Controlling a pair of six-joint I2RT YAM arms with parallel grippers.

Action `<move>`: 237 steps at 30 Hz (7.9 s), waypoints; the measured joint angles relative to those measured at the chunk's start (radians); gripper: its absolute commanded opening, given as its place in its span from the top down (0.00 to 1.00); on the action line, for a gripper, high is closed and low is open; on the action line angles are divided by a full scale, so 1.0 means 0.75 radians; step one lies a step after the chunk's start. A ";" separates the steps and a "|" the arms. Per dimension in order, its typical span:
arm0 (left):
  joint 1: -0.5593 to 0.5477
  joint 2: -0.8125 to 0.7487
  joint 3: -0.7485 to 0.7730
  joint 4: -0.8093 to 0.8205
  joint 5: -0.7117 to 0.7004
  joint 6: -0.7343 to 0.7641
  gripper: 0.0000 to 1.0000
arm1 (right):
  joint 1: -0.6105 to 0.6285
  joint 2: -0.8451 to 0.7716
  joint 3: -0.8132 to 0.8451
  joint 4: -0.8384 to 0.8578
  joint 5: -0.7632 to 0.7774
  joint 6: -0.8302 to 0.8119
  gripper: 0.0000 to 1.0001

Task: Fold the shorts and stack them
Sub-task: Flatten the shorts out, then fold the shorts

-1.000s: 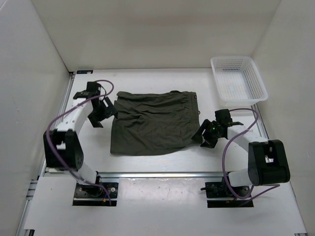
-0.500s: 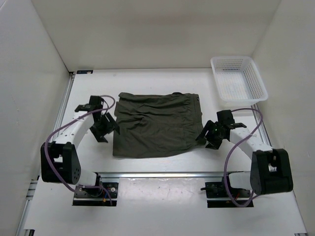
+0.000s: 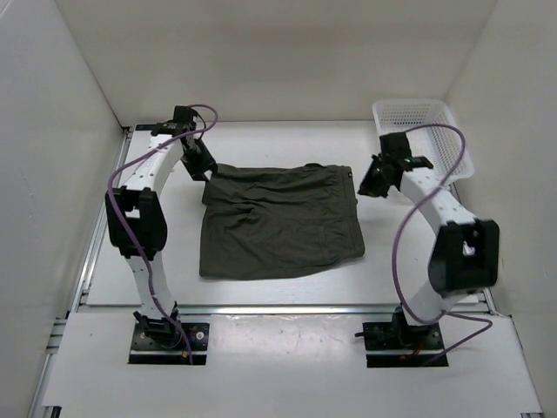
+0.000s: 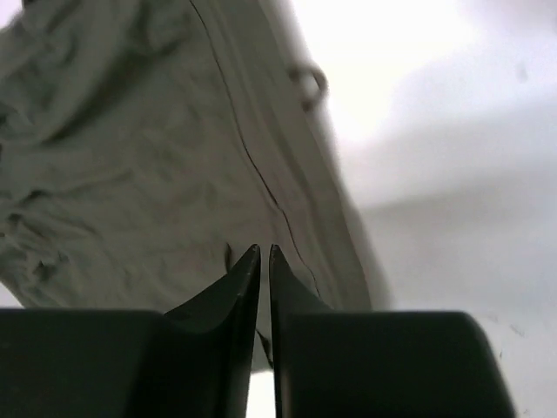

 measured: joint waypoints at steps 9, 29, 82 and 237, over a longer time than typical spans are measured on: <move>-0.033 0.472 0.563 -0.100 0.004 0.024 0.65 | 0.027 0.714 0.673 0.003 -0.032 -0.024 0.94; -0.043 0.834 0.894 -0.208 -0.078 0.084 0.32 | 0.077 0.909 0.956 -0.103 0.015 -0.039 0.78; 0.096 -0.156 0.179 0.081 -0.008 -0.067 0.38 | 0.107 0.231 0.610 0.003 -0.027 -0.049 0.30; 0.106 -0.506 -0.884 0.093 0.142 0.012 0.01 | 0.060 -0.424 -0.725 0.059 -0.044 0.046 0.11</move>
